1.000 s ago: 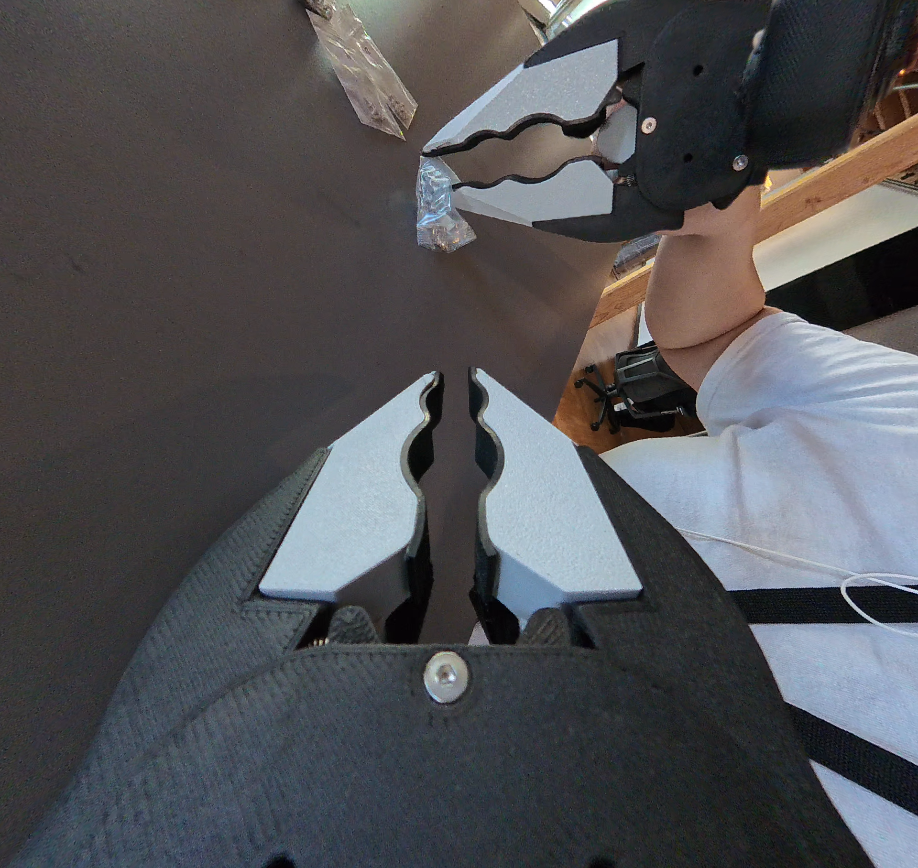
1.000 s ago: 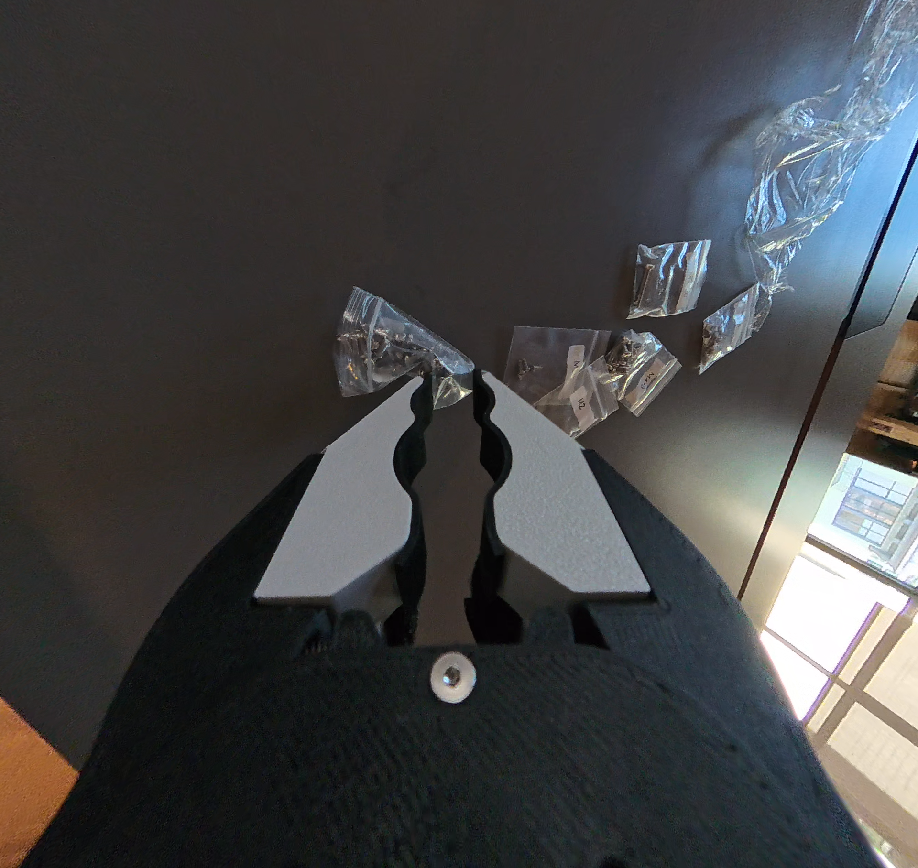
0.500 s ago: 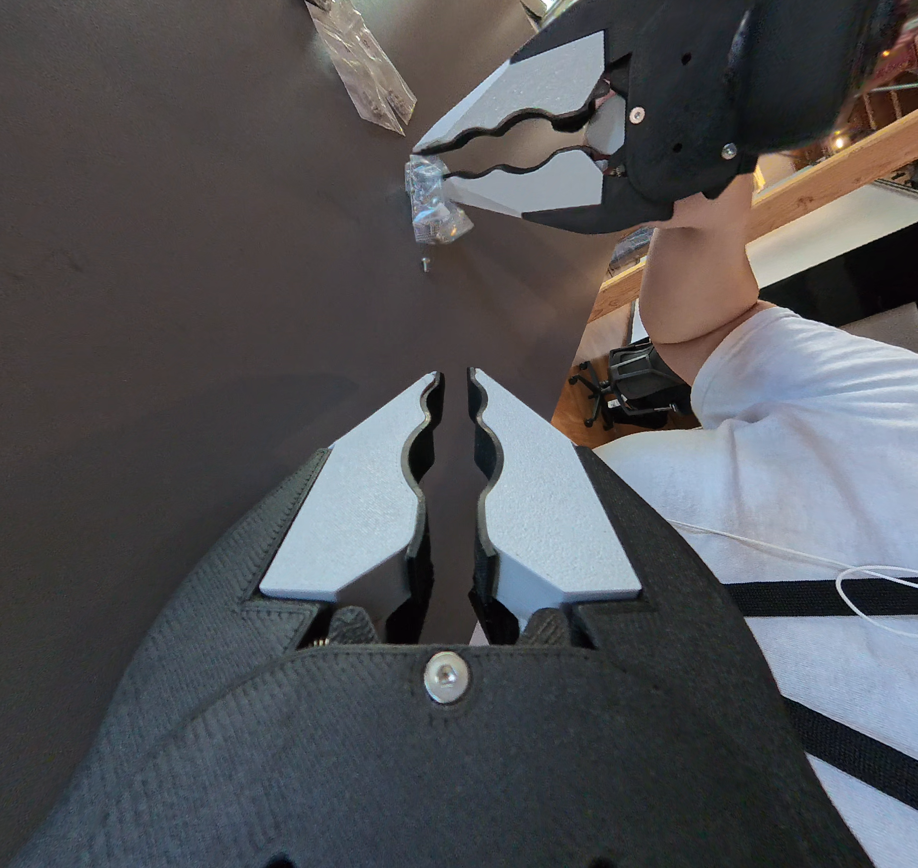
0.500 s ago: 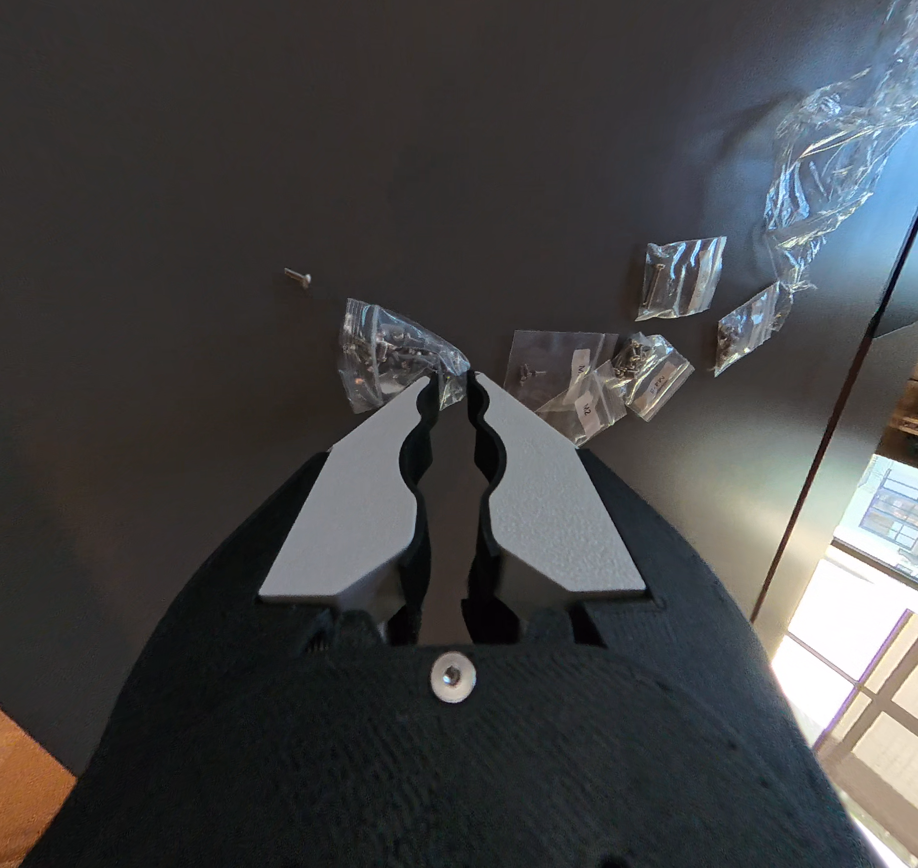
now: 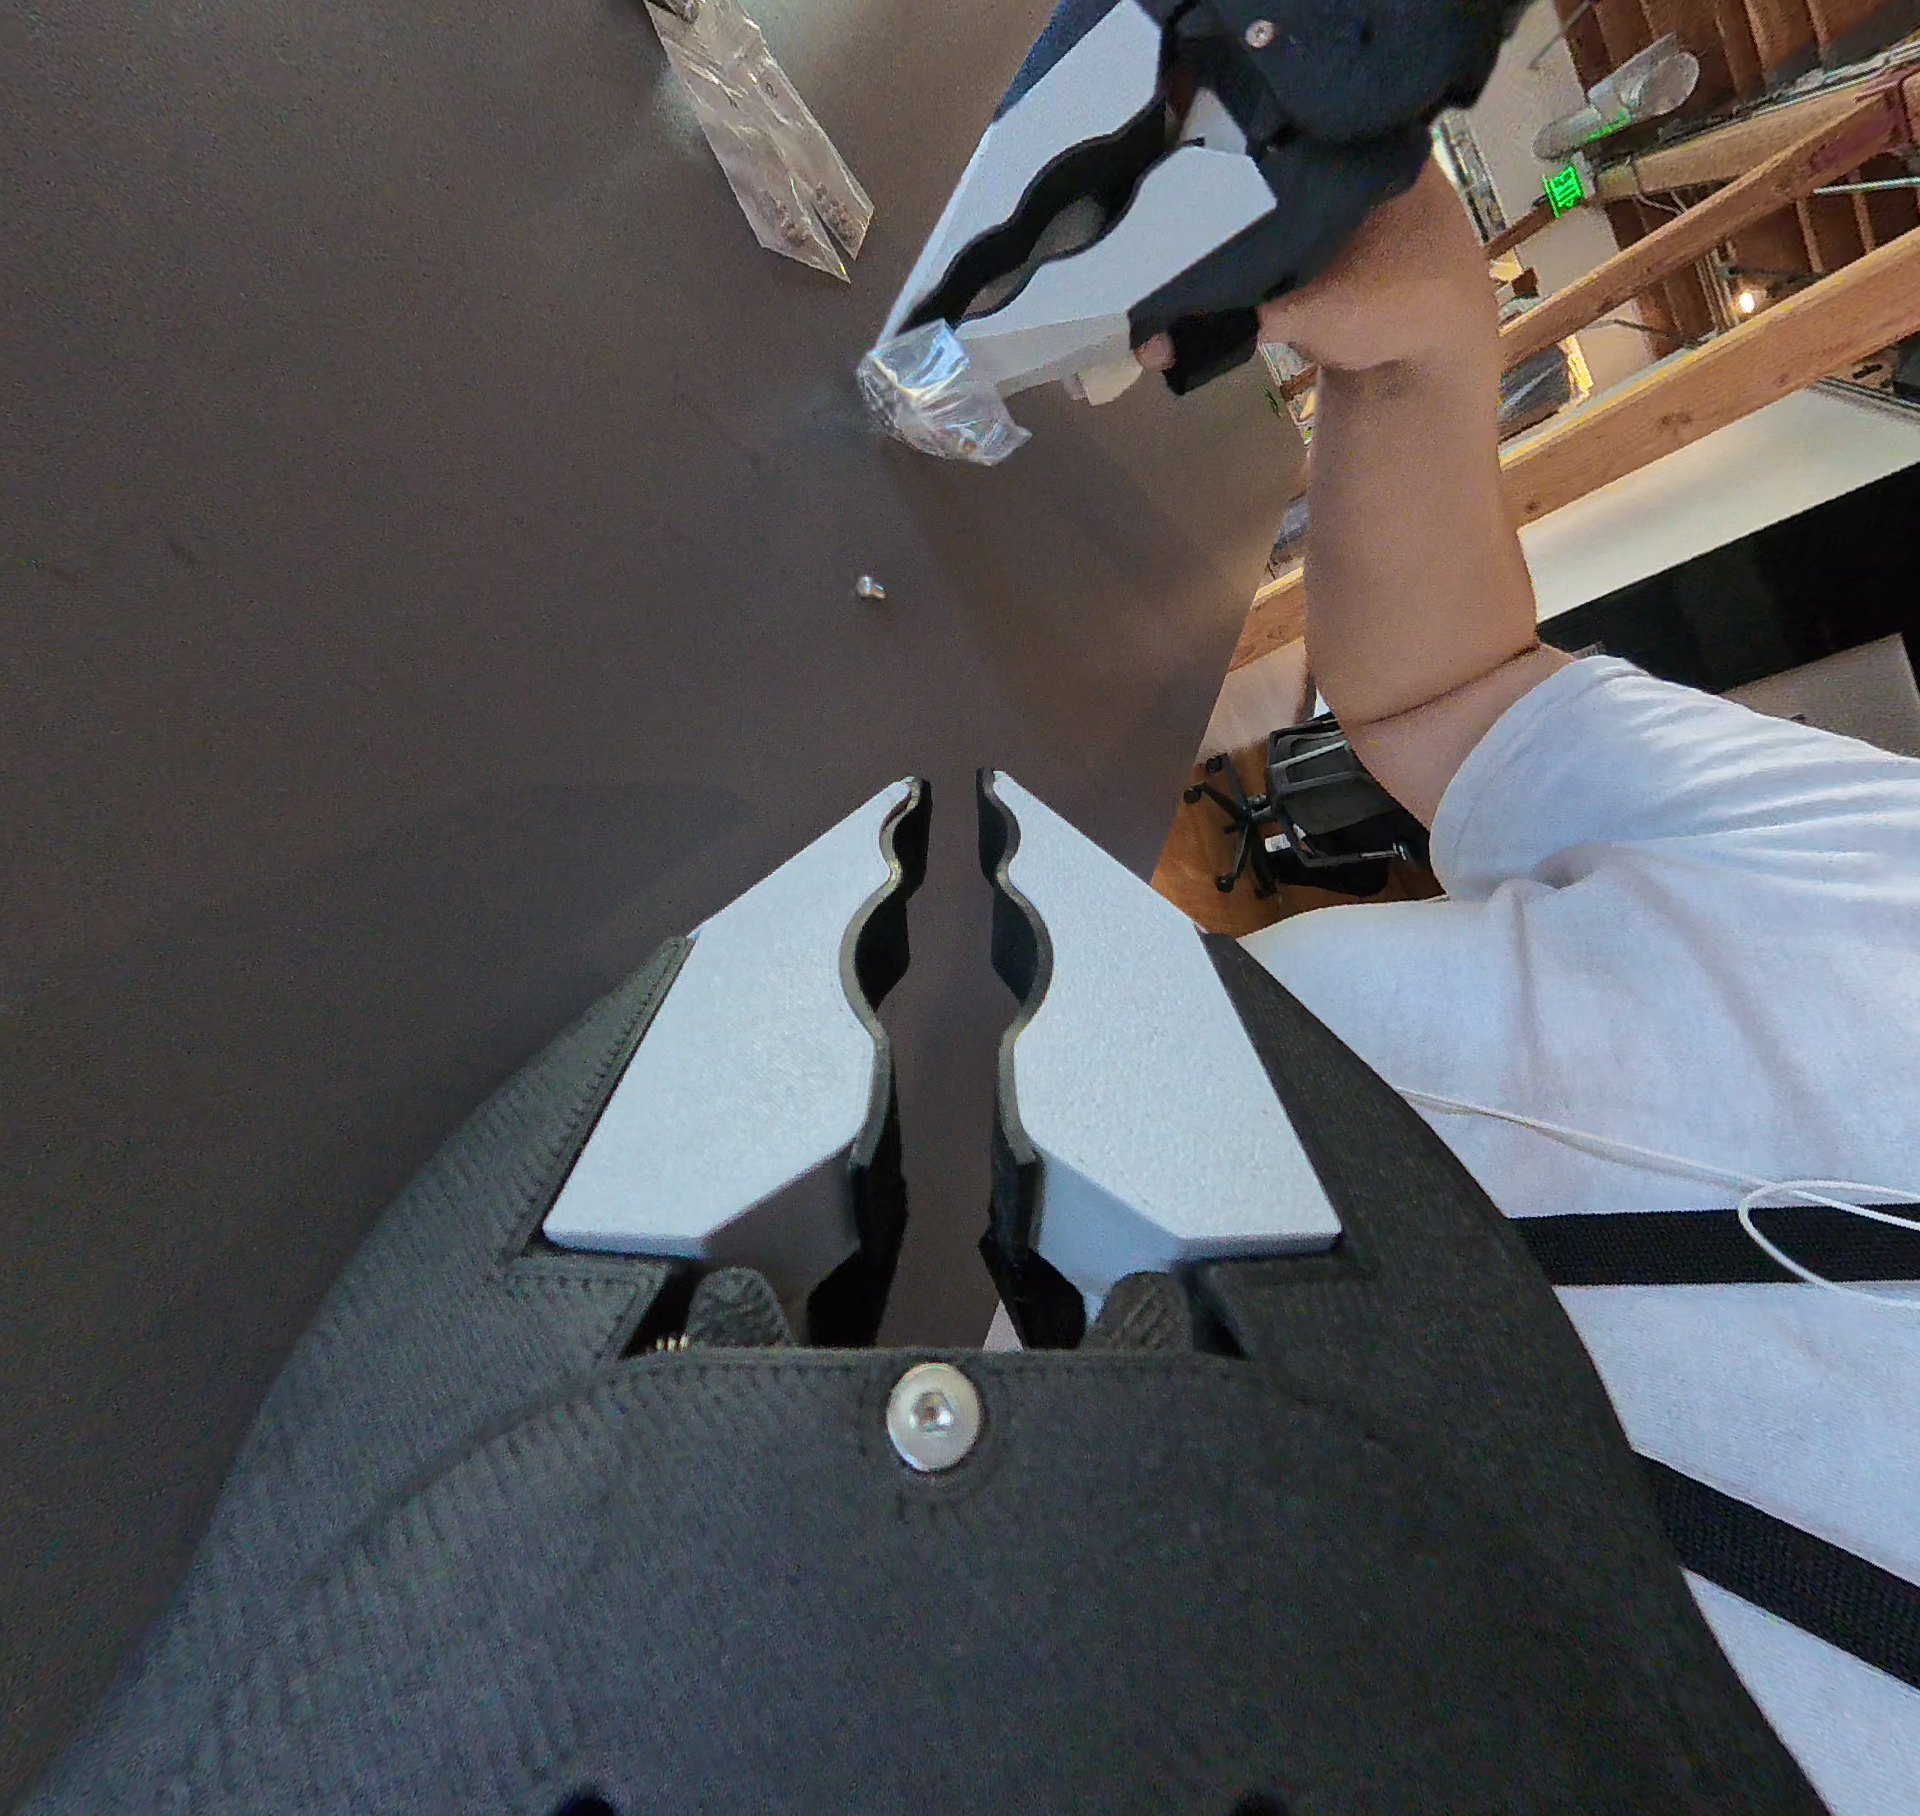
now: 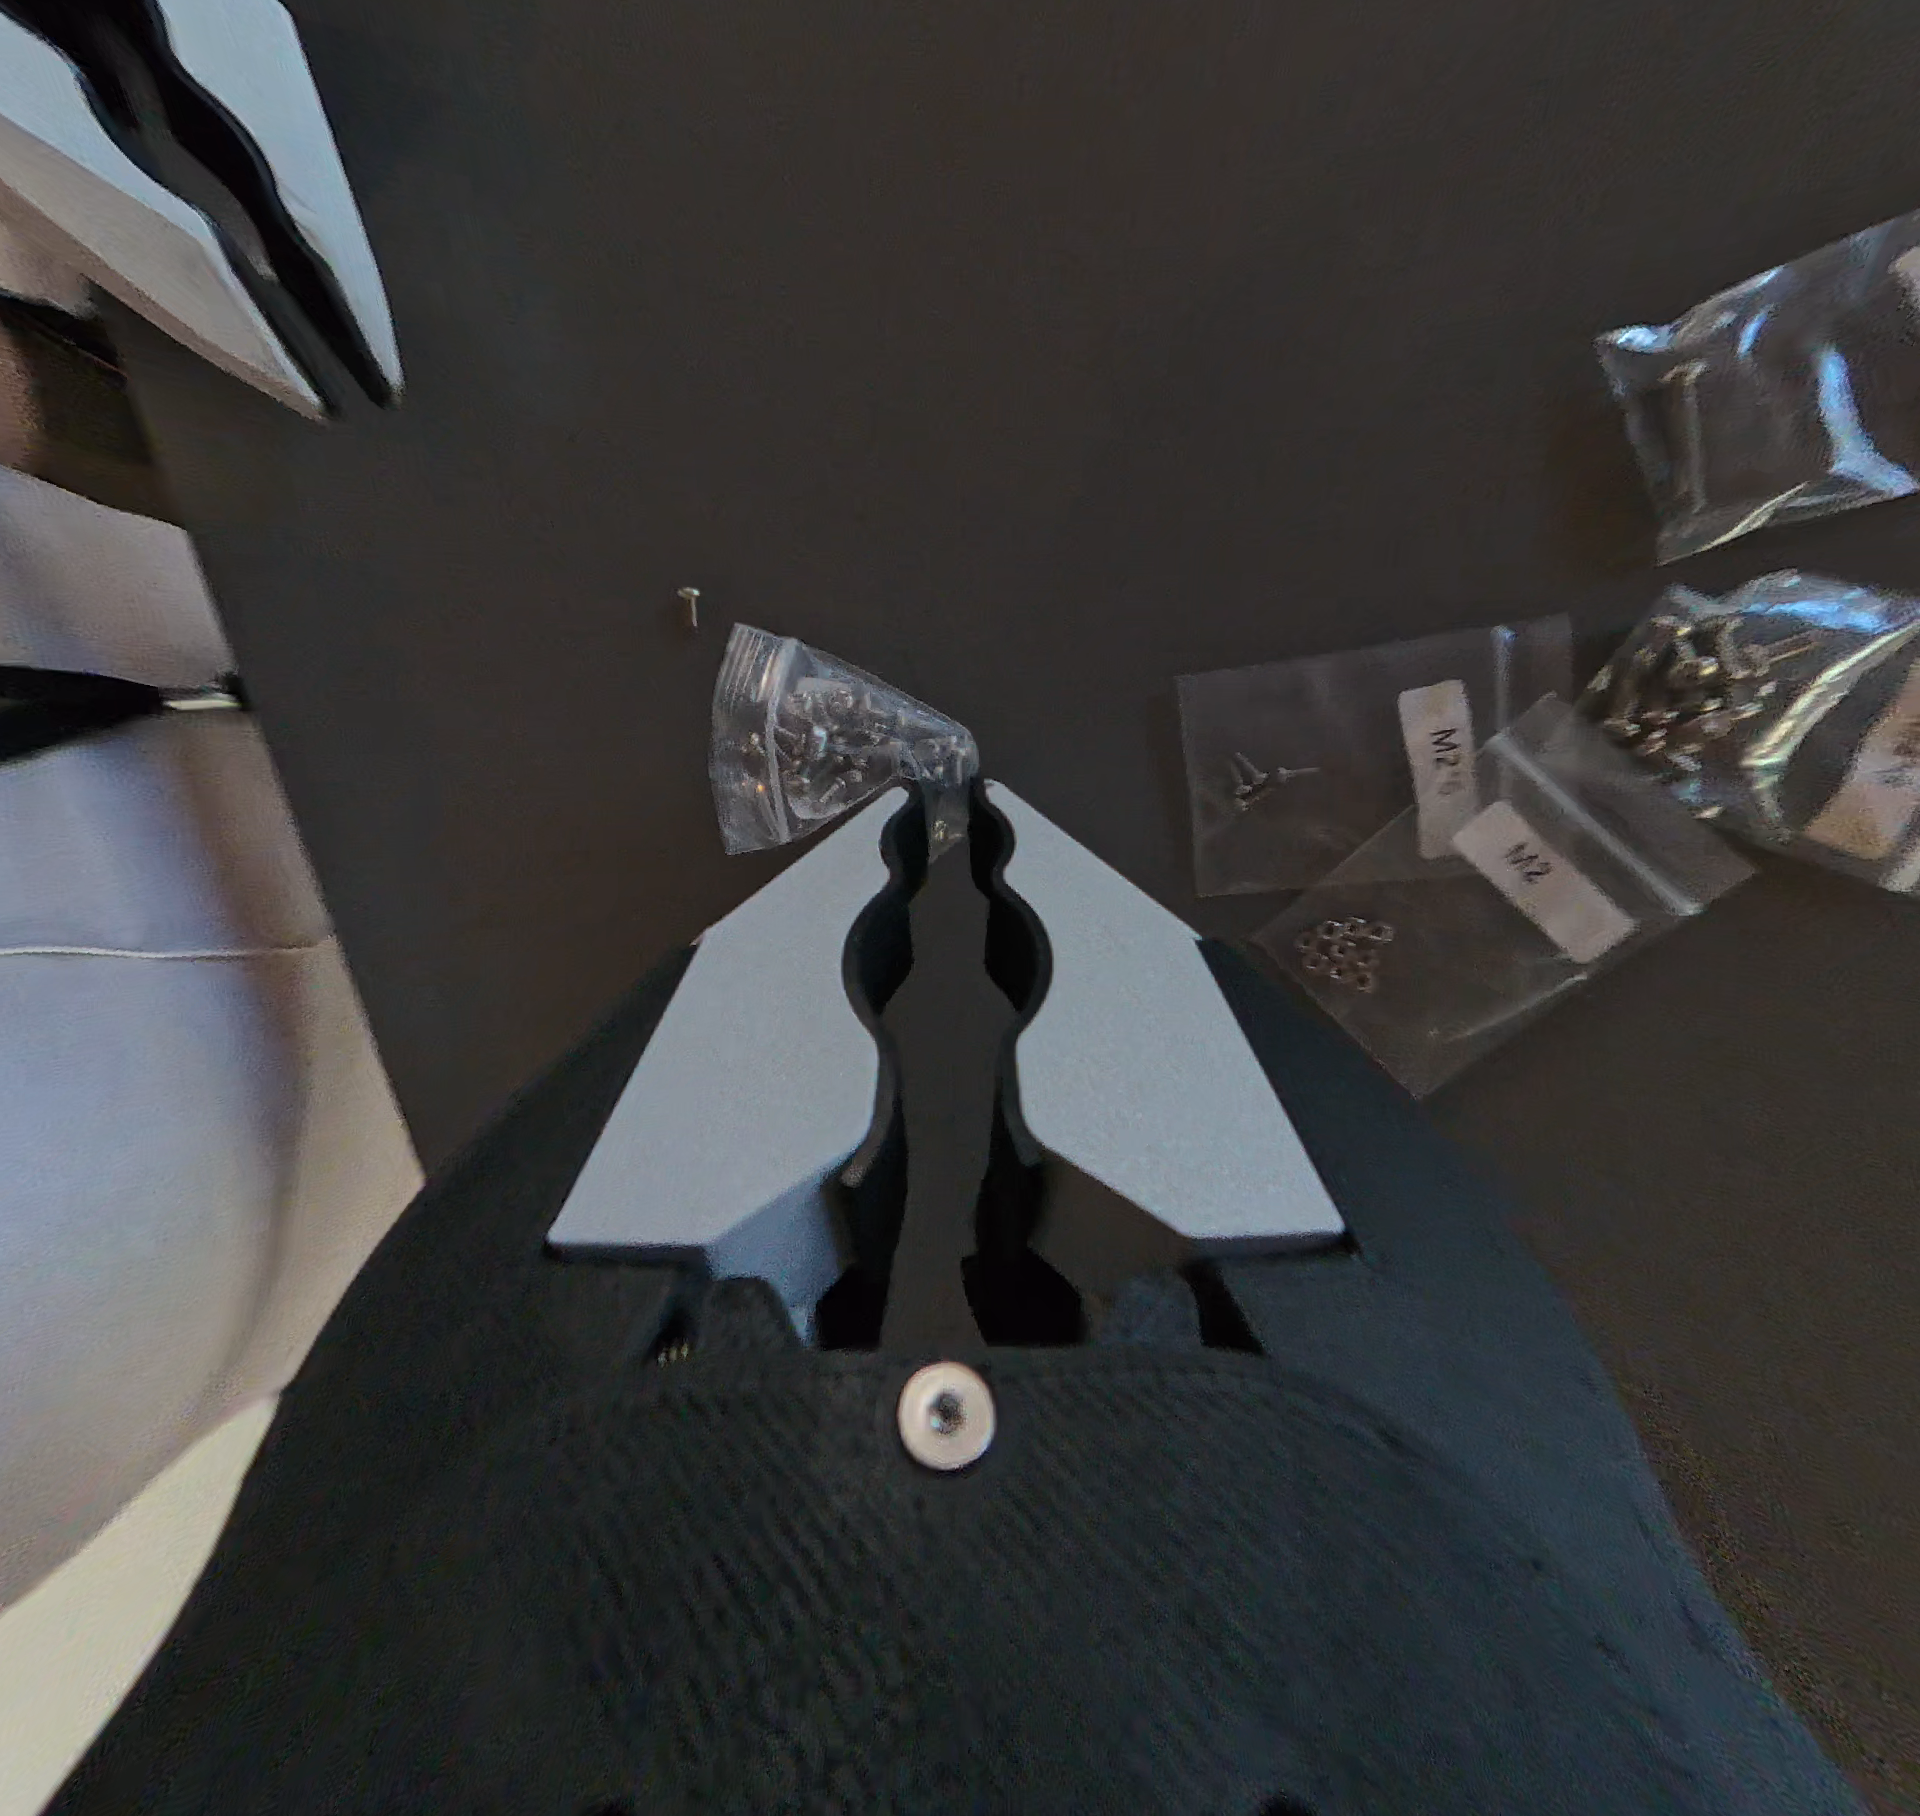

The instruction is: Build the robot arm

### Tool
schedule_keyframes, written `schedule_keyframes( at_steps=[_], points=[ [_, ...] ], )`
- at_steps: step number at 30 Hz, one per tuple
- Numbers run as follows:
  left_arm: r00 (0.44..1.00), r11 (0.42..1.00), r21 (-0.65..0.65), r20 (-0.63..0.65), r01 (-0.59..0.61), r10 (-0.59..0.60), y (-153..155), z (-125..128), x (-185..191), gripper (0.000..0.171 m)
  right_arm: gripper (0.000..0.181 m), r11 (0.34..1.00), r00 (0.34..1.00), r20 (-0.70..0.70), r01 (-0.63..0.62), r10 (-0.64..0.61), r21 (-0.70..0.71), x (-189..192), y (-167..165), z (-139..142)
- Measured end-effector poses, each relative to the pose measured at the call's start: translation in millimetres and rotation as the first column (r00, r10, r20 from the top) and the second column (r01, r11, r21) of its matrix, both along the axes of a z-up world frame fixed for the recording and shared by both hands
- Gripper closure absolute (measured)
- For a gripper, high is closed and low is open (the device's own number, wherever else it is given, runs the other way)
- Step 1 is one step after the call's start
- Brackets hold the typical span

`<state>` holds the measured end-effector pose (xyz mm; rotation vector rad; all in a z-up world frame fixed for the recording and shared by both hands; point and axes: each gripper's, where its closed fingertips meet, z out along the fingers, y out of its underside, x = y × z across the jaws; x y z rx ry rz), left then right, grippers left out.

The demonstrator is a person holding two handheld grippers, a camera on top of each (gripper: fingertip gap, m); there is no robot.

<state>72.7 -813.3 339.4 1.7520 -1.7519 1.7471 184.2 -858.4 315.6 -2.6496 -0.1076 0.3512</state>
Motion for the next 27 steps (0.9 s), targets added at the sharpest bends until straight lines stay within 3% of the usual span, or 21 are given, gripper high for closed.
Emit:
schedule_keyframes(
  at_steps=[3,6,9,21,27],
  points=[
    [1.000,1.000,-0.004,-0.002,0.001,-0.001,0.2,0.0,-0.1,0.165,0.176,0.998,0.971,-0.231,0.055,-0.054,0.001,-7.3,-0.5,1.8],
    [1.000,1.000,-0.003,-0.005,0.001,-0.001,0.1,-0.4,0.1,0.165,0.176,0.993,0.890,-0.443,0.117,-0.106,-0.003,-13.2,0.8,9.5],
    [1.000,1.000,-0.005,-0.008,0.001,-0.001,0.2,-0.6,0.2,0.165,0.176,0.990,0.828,-0.550,0.139,-0.111,0.009,-13.7,1.0,17.8],
    [1.000,1.000,-0.004,-0.014,-0.009,0.009,1.2,-1.5,1.9,0.166,0.176,0.981,0.811,-0.563,0.193,-0.156,0.006,-1.1,0.9,15.4],
    [1.000,1.000,-0.007,-0.018,-0.014,0.014,1.8,-1.9,2.4,0.167,0.169,0.985,0.899,-0.413,0.171,-0.145,0.027,8.9,0.8,1.7]
  ],
)
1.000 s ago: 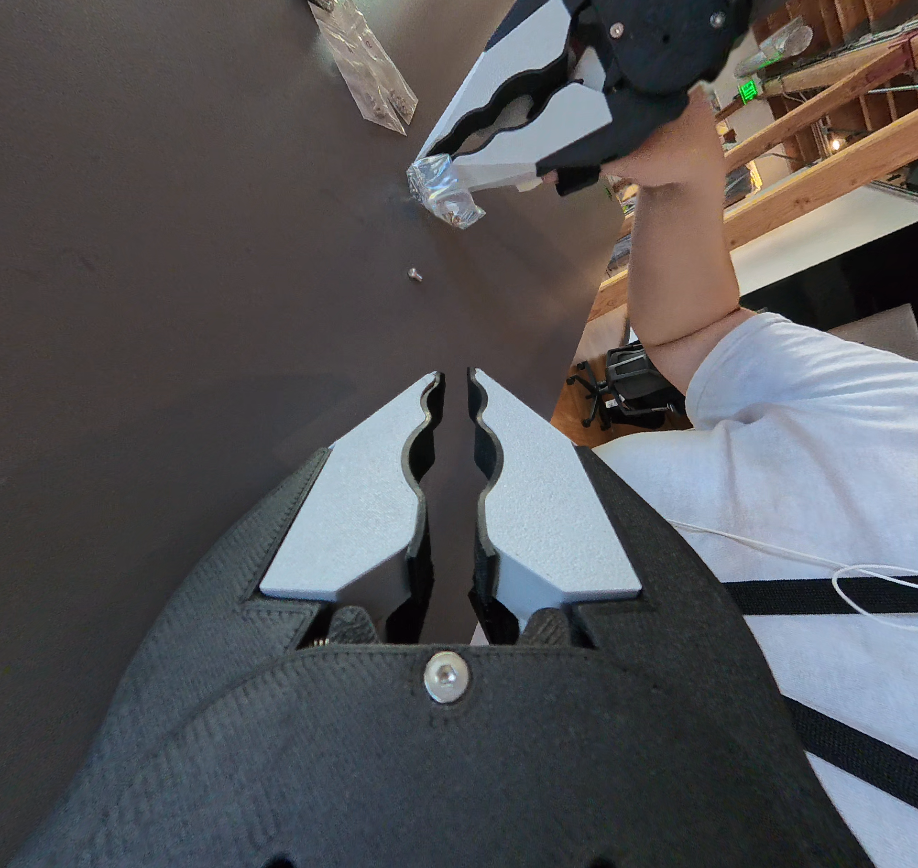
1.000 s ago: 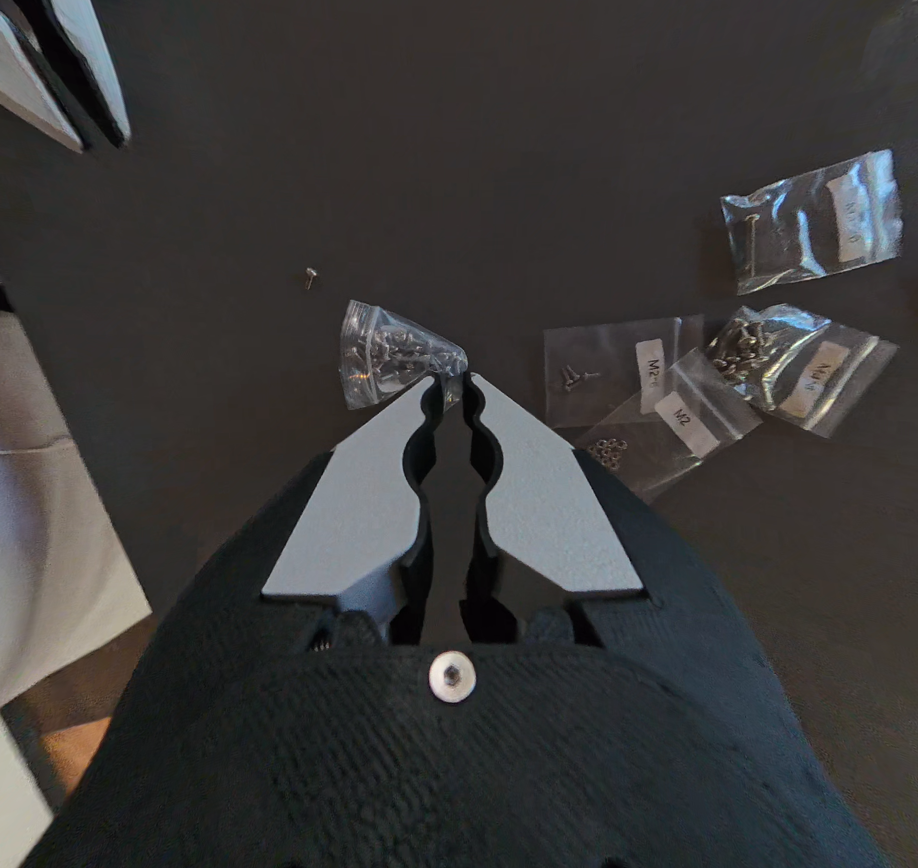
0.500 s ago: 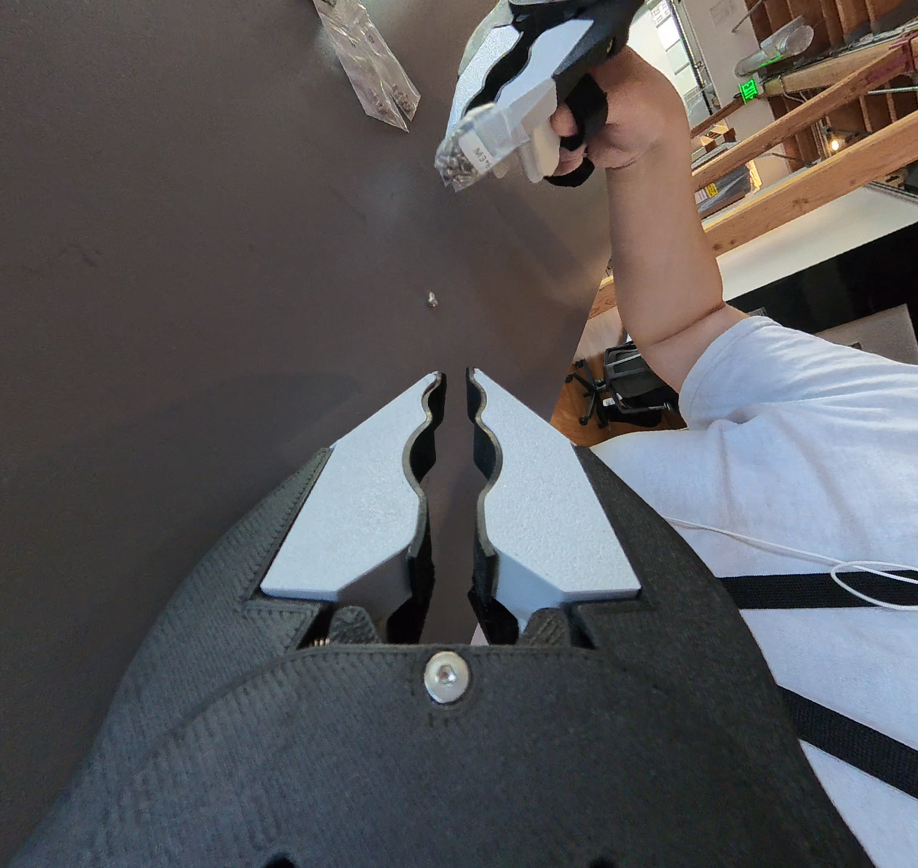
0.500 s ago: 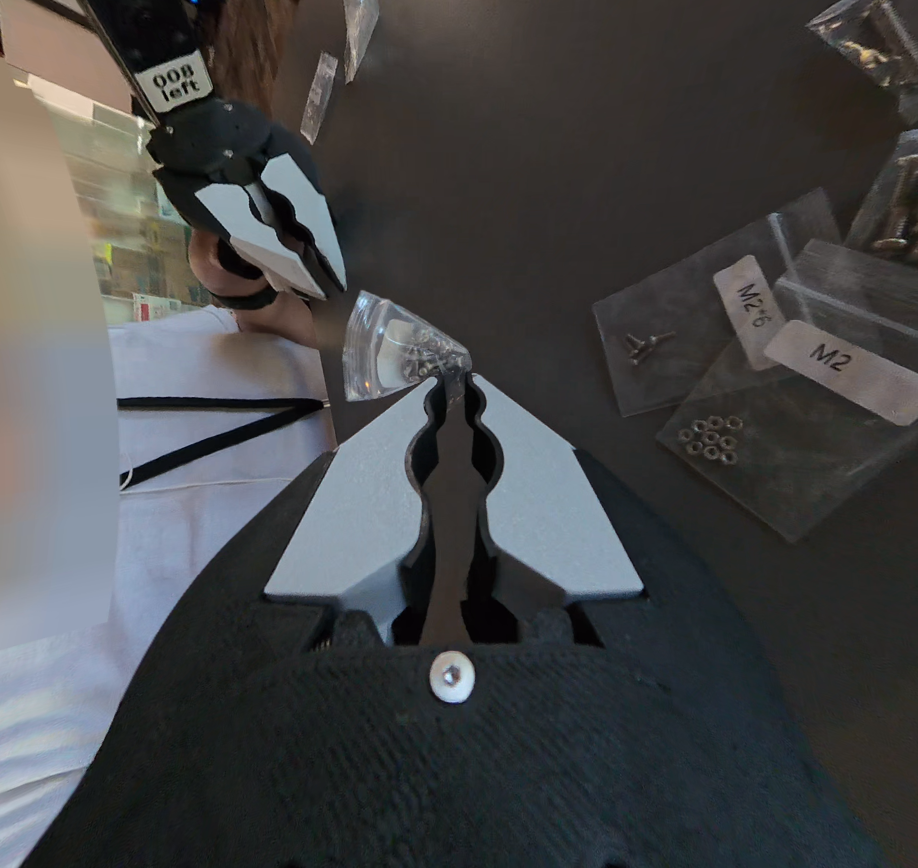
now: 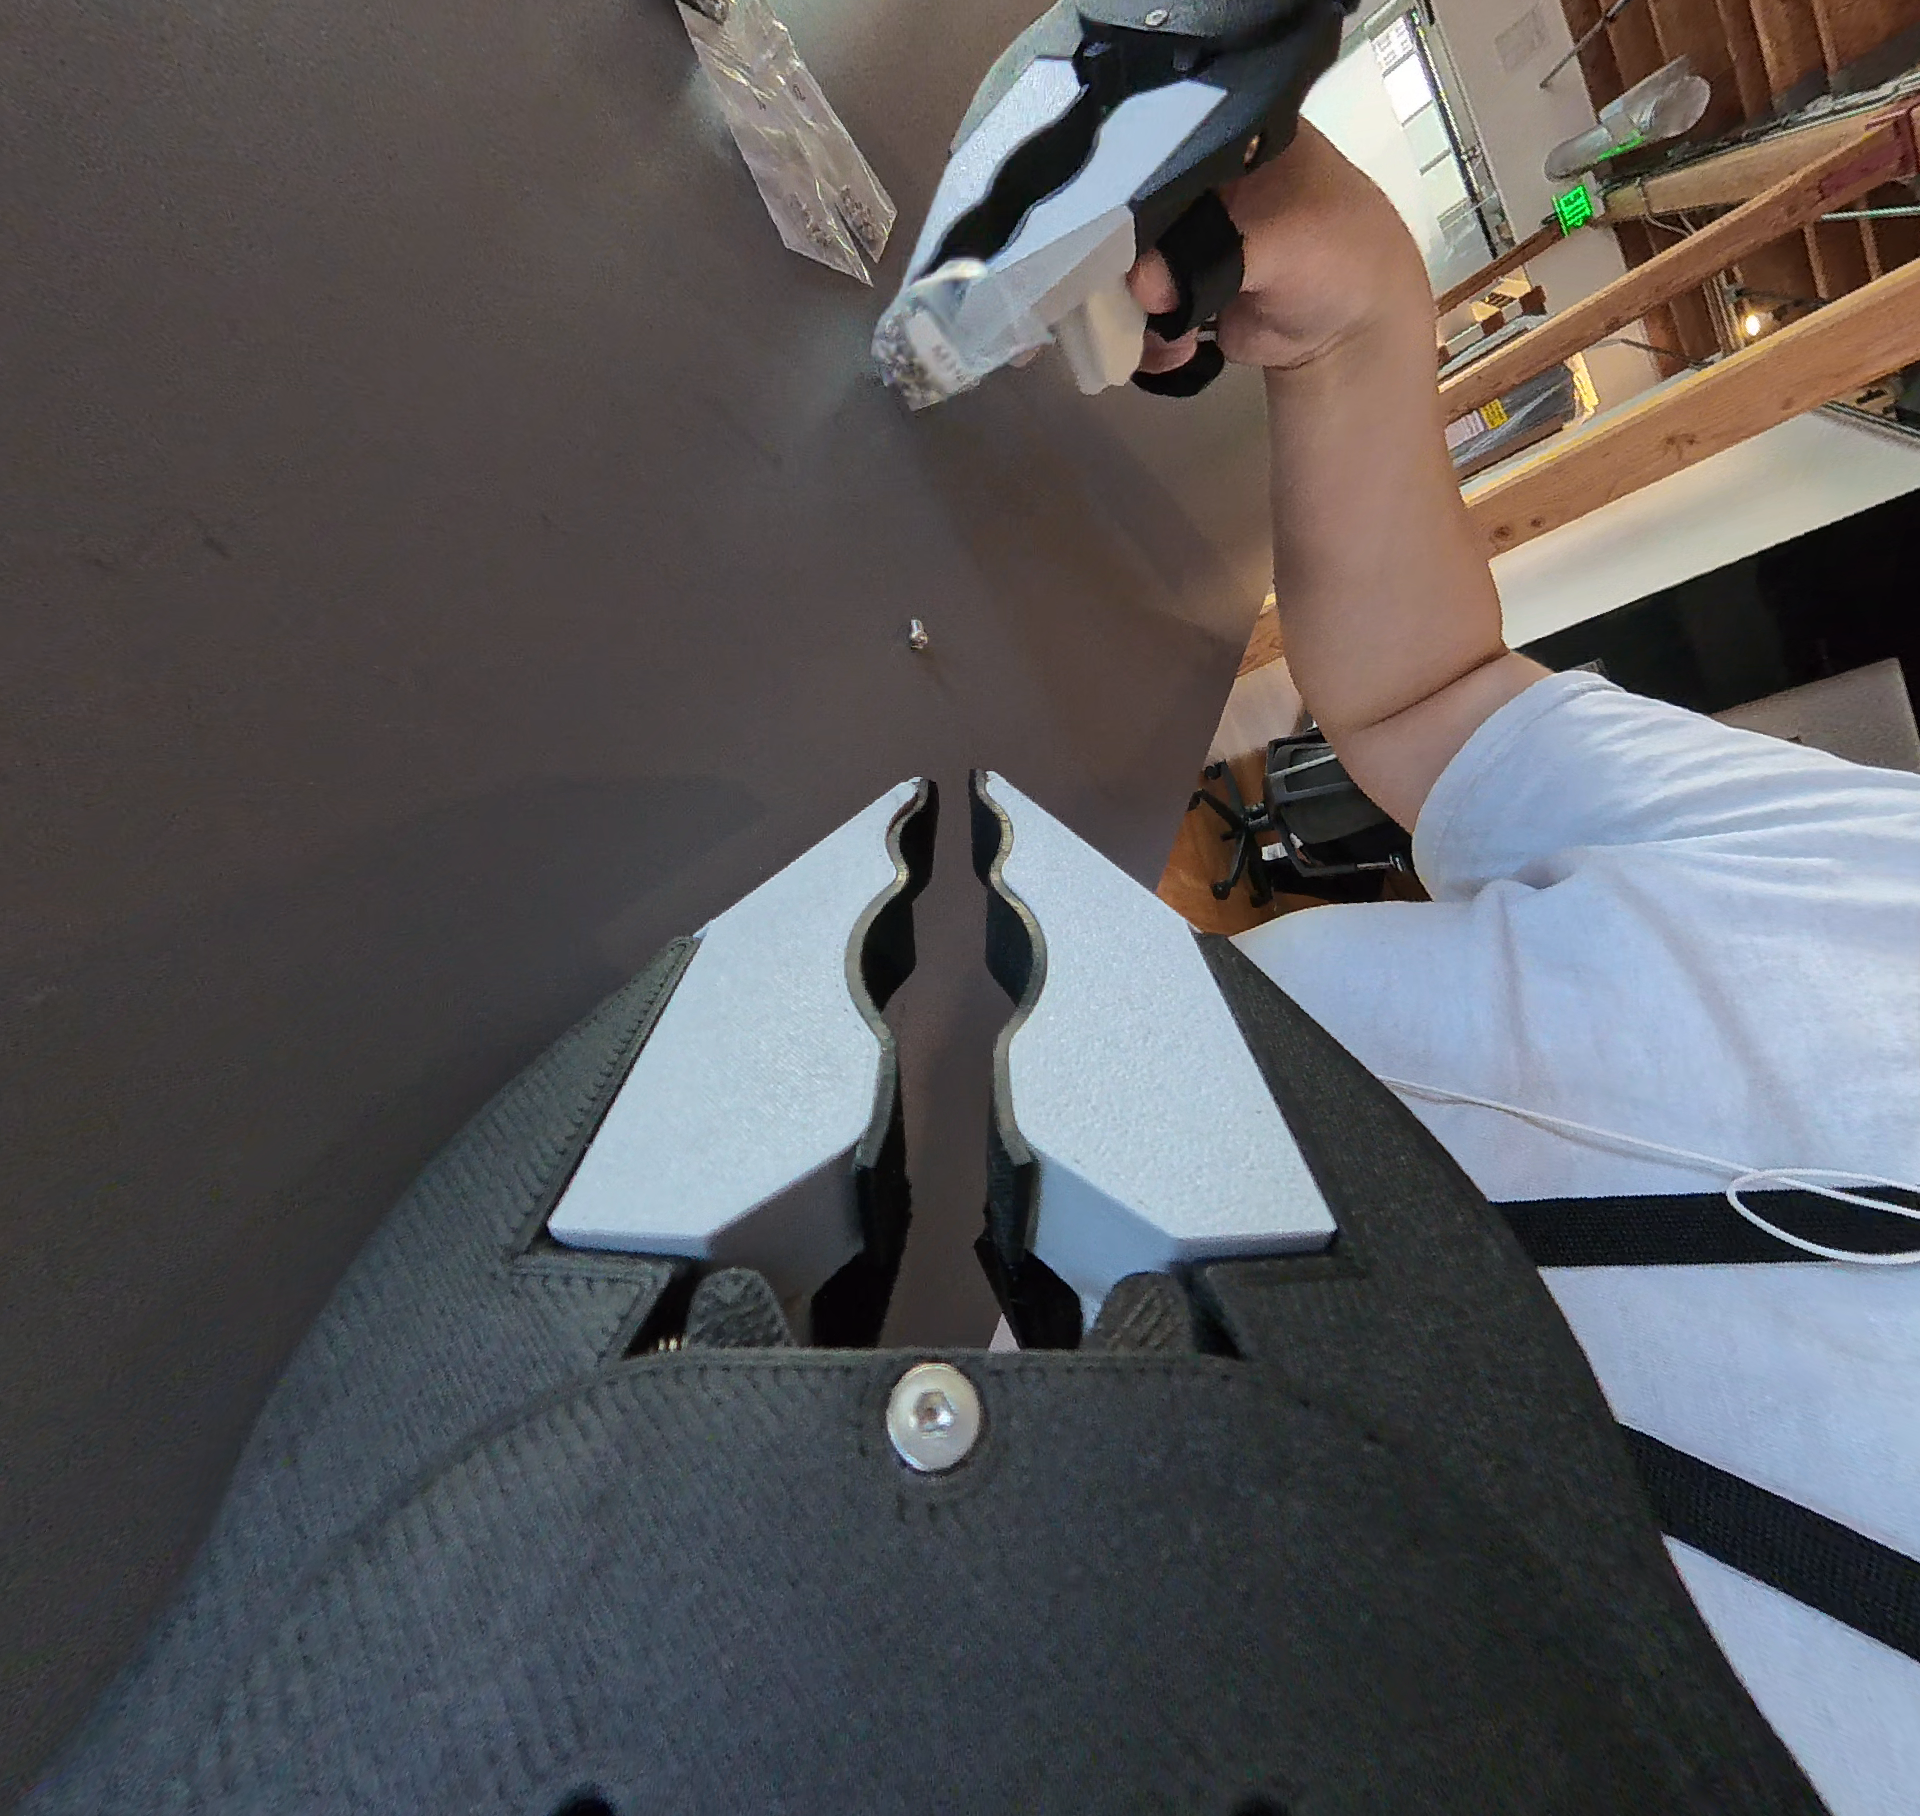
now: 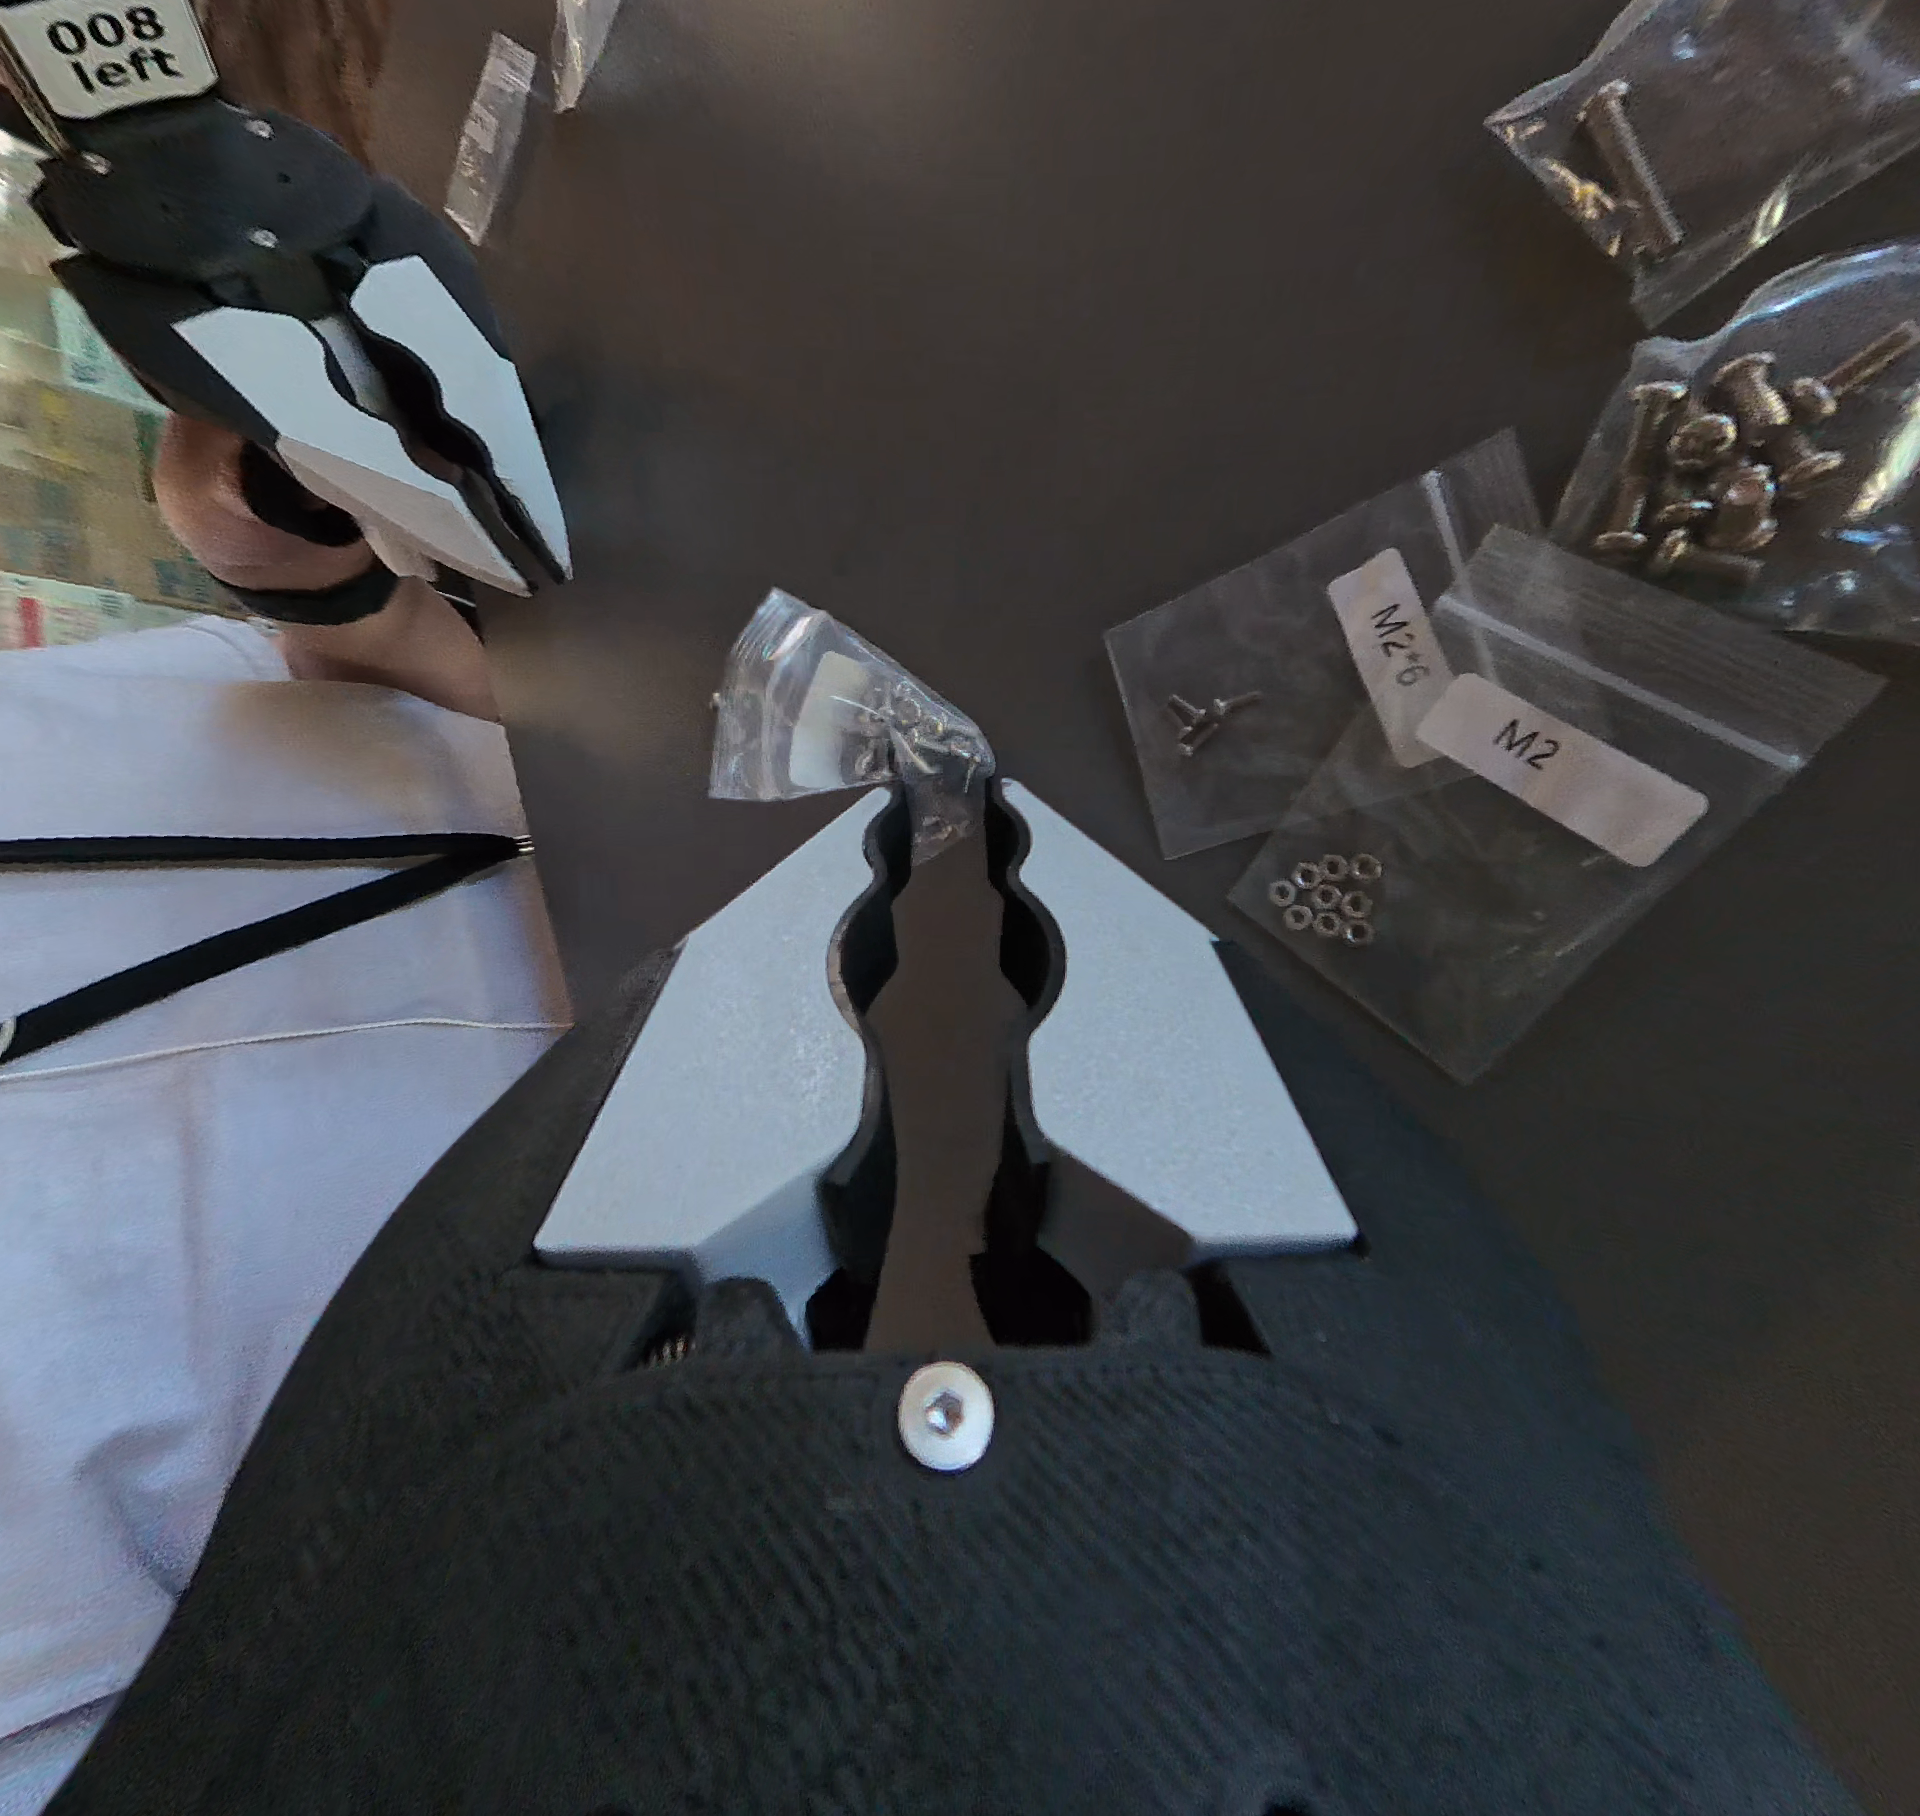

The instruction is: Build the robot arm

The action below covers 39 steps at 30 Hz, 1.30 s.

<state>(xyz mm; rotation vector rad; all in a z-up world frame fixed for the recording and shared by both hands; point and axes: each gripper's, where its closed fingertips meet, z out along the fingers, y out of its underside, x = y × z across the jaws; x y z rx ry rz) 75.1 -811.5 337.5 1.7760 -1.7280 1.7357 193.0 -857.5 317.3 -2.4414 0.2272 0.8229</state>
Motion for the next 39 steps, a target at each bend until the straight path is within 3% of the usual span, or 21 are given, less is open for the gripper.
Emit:
schedule_keyframes(
  at_steps=[7,10,12,18,21,25,31,39],
  points=[
    [1.000,1.000,-0.001,0.000,-0.002,0.002,0.3,0.0,0.0,0.167,0.155,0.999,0.980,0.198,-0.034,0.029,0.020,5.1,-1.3,0.6],
    [1.000,1.000,-0.001,0.001,-0.001,0.001,0.4,0.0,-0.3,0.167,0.146,0.998,0.937,0.344,-0.064,0.057,0.007,10.9,-8.4,-0.1],
    [1.000,1.000,0.001,0.001,-0.001,0.001,0.5,-0.1,-0.6,0.167,0.145,0.996,0.888,0.454,-0.084,0.077,-0.004,15.4,-14.6,1.8],
    [1.000,1.000,0.010,0.003,-0.014,0.014,2.2,-0.2,-1.6,0.168,0.142,0.973,0.647,0.746,-0.230,0.157,-0.005,3.6,-19.4,27.0],
    [1.000,0.999,0.021,0.007,-0.026,0.025,3.1,-0.2,-2.6,0.168,0.143,0.931,0.636,0.736,-0.364,0.232,0.021,-26.5,-11.4,33.1],
    [0.999,0.998,0.035,0.015,-0.047,0.047,4.1,0.0,-4.0,0.167,0.157,0.809,0.580,0.728,-0.585,0.365,0.061,-67.1,8.7,28.4],
    [0.997,0.996,0.049,0.033,-0.077,0.076,0.4,1.6,-11.5,0.166,0.167,0.740,0.519,0.688,-0.671,0.508,-0.040,-74.5,24.4,-1.4],
    [0.988,0.988,0.049,0.045,-0.147,0.145,-4.6,3.6,-22.1,0.166,0.179,0.690,0.520,0.598,-0.720,0.609,-0.076,-79.8,24.2,-8.2]
  ],
)
